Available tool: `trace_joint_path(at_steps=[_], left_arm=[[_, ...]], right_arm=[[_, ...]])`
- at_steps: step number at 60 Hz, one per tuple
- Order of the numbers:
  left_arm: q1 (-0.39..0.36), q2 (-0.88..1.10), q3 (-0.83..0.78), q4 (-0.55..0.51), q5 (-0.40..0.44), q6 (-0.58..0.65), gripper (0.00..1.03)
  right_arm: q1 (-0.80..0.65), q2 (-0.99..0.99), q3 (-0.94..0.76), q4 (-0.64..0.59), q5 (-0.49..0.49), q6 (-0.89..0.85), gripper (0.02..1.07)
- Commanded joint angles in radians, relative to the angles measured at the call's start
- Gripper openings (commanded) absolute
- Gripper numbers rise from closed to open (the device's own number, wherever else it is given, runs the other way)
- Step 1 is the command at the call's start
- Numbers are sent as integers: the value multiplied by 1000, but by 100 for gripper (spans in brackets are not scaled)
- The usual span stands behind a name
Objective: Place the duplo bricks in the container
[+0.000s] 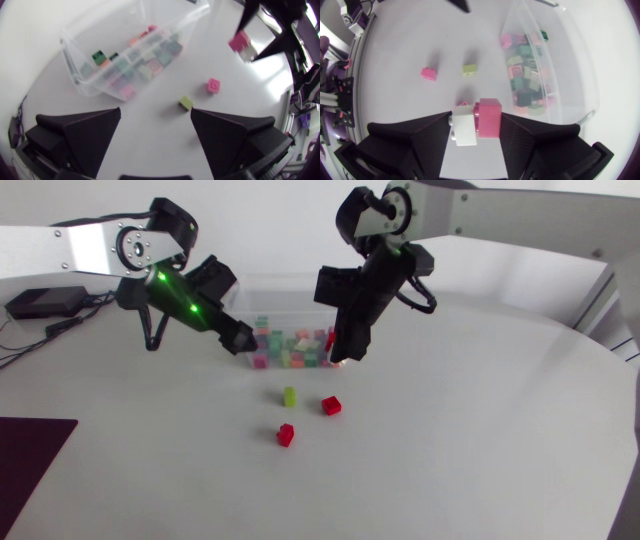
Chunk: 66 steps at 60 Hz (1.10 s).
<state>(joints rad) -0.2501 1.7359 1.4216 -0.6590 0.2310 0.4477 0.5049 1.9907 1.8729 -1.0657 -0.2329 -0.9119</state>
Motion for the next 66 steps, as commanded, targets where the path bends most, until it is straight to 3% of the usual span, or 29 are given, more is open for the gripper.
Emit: trace_joint_path(at_steps=[1,17,27,41,50,54,57,66], left_arm=[[-57,-18,-44,-68,-7,36,97],[-215,120,-53,-163,-84,-55,93],[-248,238,-6,-243,-98,-136,91],[-295,343,39,-240,-98,-202,85],[-311,389,65,-232,-98,-222,68],[-321,404,65,-232,-98,-230,55],[-324,412,60,-234,-98,-230,34],[-324,409,39,-252,-98,-224,30]], right_arm=[[-19,-15,38,24,-14,48,17],[-57,-4,129,147,-40,194,17],[-68,-7,164,220,-40,294,17],[-92,30,232,300,-28,409,17],[-105,76,290,328,-6,466,17],[-111,95,310,339,-5,492,17],[-111,109,318,343,-2,501,17],[-112,158,336,372,6,521,17]])
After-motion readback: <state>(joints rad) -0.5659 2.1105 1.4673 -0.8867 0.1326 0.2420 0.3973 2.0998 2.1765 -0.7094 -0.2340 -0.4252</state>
